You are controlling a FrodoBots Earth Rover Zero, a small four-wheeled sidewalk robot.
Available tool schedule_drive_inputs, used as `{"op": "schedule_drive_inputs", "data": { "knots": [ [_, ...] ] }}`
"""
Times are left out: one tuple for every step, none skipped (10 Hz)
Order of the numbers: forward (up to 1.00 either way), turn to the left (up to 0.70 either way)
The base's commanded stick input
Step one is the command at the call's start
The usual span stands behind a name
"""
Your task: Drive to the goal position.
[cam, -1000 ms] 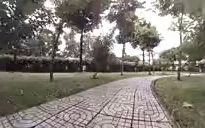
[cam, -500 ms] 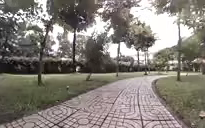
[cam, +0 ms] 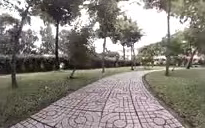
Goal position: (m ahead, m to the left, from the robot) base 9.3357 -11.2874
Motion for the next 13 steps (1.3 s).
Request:
{"op": "schedule_drive_inputs", "data": {
  "knots": [
    [1.0, -0.27],
    [1.0, -0.27],
    [1.0, -0.13],
    [1.0, 0.0],
    [1.0, 0.0],
    [1.0, 0.0],
    [1.0, 0.0],
    [1.0, 0.0],
    [1.0, 0.0],
    [1.0, 0.0],
    [1.0, 0.0],
    [1.0, 0.0],
    [1.0, 0.0]
  ]
}}
